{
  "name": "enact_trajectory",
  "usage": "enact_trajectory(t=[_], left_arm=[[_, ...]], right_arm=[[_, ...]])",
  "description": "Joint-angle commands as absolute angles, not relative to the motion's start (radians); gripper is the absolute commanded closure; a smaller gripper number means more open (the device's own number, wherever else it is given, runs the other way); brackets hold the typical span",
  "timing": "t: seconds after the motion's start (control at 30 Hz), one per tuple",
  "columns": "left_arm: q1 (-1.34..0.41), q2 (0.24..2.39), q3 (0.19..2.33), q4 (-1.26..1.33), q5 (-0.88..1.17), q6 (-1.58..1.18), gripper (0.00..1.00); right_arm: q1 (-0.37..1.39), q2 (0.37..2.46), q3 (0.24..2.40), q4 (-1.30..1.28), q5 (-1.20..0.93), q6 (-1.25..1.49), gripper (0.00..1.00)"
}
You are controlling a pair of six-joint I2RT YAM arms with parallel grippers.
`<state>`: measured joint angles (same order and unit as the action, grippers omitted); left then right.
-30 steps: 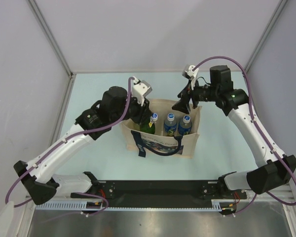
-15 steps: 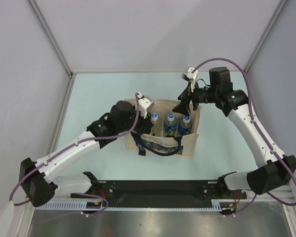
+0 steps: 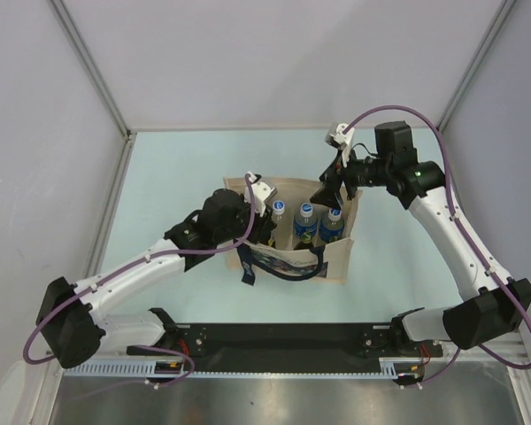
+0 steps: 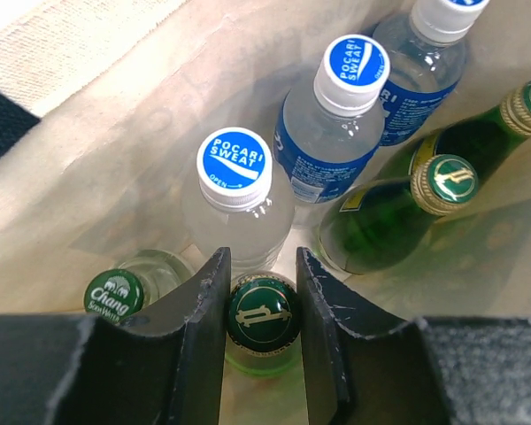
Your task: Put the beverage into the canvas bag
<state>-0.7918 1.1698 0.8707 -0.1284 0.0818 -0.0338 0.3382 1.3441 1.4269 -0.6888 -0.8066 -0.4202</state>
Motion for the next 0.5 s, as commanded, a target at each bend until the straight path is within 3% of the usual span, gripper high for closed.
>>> enact_trajectory(t=[0.0, 0.2, 0.47], left_arm=[[-0.804, 1.170, 0.887, 0.045, 0.071, -0.040, 0.82], [-0.808, 1.135, 0.893, 0.020, 0.025, -0.048, 0.57], [-0.807, 1.043, 0.937, -0.052, 0.002, -0.049, 0.41]], right_arm=[[0.336, 1.319, 1.445, -0.707, -0.828, -0.452, 0.24], [0.336, 1.319, 1.450, -0.730, -0.833, -0.482, 0.23], [0.322, 1.336, 1.500, -0.768, -0.815, -0.511, 0.23]])
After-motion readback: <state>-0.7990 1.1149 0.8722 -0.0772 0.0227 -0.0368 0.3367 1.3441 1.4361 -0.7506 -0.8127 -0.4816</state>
